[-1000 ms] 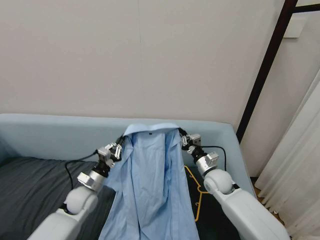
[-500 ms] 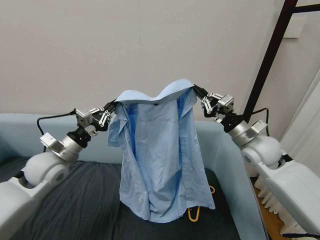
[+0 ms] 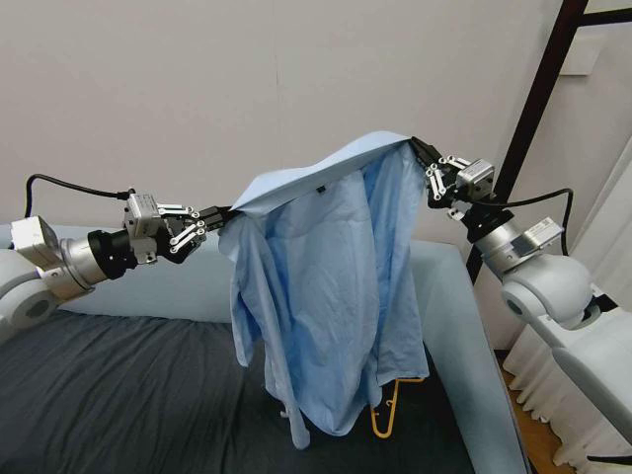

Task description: Pick up the clothes from the sofa and hang them on the clothes hanger.

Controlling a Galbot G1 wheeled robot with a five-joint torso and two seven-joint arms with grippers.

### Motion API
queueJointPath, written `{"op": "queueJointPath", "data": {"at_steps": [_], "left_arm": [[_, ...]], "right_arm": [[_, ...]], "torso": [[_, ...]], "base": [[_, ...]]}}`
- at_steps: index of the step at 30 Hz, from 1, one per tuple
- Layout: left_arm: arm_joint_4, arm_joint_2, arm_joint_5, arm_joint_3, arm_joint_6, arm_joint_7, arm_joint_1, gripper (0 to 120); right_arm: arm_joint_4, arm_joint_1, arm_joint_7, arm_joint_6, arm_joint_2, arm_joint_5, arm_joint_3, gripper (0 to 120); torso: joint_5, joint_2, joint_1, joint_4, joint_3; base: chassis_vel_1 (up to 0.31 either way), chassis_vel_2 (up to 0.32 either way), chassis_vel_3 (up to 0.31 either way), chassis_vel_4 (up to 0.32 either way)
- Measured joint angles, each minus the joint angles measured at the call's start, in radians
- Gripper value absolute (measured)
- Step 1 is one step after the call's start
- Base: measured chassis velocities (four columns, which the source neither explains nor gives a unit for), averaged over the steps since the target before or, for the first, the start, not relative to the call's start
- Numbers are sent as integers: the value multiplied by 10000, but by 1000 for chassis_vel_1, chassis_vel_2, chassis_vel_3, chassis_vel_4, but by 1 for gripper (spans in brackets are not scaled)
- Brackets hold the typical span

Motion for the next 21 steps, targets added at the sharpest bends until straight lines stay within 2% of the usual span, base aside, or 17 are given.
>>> {"op": "queueJointPath", "data": {"at_steps": [3, 10, 16, 21], "left_arm": [[427, 44, -466, 154, -34, 567, -419, 0], [657, -47, -478, 146, -41, 645, -290, 0], [802, -352, 47, 191, -40, 645, -29, 0], [794, -354, 511, 203, 201, 468, -32, 0]], "right_arm": [[-249, 66, -259, 187, 235, 191, -136, 0], [-327, -246, -457, 266, 659, 203, -311, 0], [-286, -1579, -680, 438, 1271, -173, -377, 0], [-594, -2728, -212, 256, 1746, -455, -466, 0]], "torso": [[-2, 0, 0, 2, 0], [-1, 0, 0, 5, 0], [-1, 0, 0, 1, 1], [2, 0, 0, 2, 0]], "base": [[0, 0, 0, 0], [0, 0, 0, 0], [0, 0, 0, 0], [0, 0, 0, 0]]}}
